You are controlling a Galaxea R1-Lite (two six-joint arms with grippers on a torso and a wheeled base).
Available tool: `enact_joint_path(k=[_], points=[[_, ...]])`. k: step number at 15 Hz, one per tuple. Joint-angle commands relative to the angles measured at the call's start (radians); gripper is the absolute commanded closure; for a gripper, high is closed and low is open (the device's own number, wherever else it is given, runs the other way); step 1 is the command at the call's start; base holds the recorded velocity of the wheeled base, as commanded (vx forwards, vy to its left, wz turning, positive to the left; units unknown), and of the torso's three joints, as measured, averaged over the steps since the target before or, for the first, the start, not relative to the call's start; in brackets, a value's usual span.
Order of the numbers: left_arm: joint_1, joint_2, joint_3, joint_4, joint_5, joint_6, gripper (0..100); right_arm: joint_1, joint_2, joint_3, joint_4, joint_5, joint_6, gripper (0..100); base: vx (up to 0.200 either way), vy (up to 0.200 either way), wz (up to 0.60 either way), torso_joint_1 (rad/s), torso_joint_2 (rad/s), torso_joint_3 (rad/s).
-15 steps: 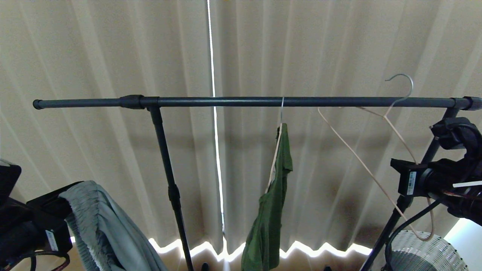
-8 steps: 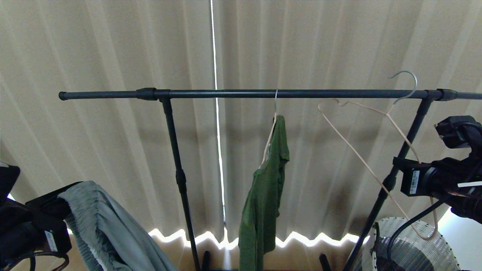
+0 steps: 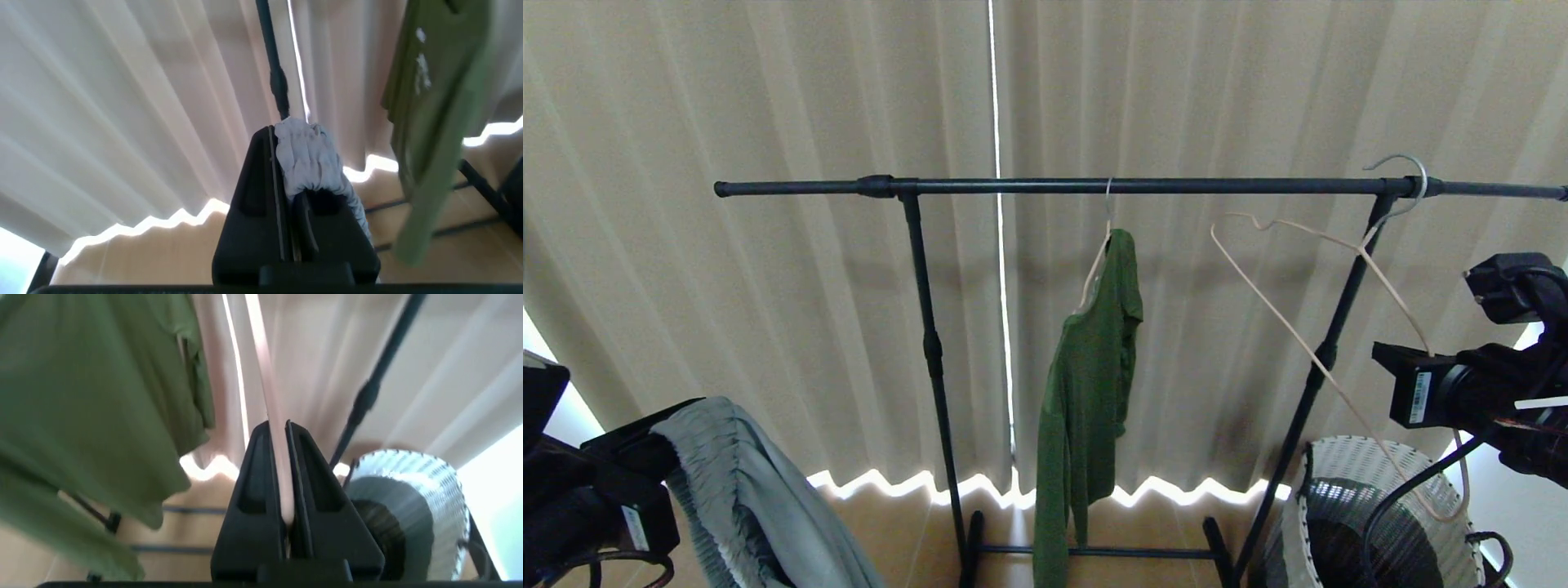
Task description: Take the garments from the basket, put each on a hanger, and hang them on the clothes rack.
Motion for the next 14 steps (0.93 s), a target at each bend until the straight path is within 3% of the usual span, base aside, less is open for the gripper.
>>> enact_joint_path(k=[1,4,8,10,13,14], points=[[-0.003,0.002,0.007,-0.001,0.000,0.000,100,0.020,0.002,0.012,-0.001,0.000,0.002,100,0.000,0.000,0.00,0.000,0.00,0.000],[-0.009,0.022,0.008,-0.001,-0.001,0.000,100,0.086,0.002,0.015,0.000,-0.001,0.000,100,0.000,0.000,0.00,0.000,0.00,0.000],[-0.080,0.079,0.007,-0.001,-0.001,0.002,100,0.213,0.003,0.012,-0.007,0.013,0.005,100,0.000,0.000,0.00,0.000,0.00,0.000],[-0.100,0.134,-0.038,0.001,0.000,0.032,100,0.244,0.006,0.015,-0.037,0.088,0.006,100,0.000,0.000,0.00,0.000,0.00,0.000],[-0.100,0.260,-0.141,0.001,0.010,0.062,100,0.265,0.035,0.012,-0.069,0.140,0.034,100,0.000,0.000,0.00,0.000,0.00,0.000],[-0.100,0.347,-0.231,0.002,0.037,0.054,100,0.285,0.065,0.015,-0.116,0.175,0.043,100,0.000,0.000,0.00,0.000,0.00,0.000]])
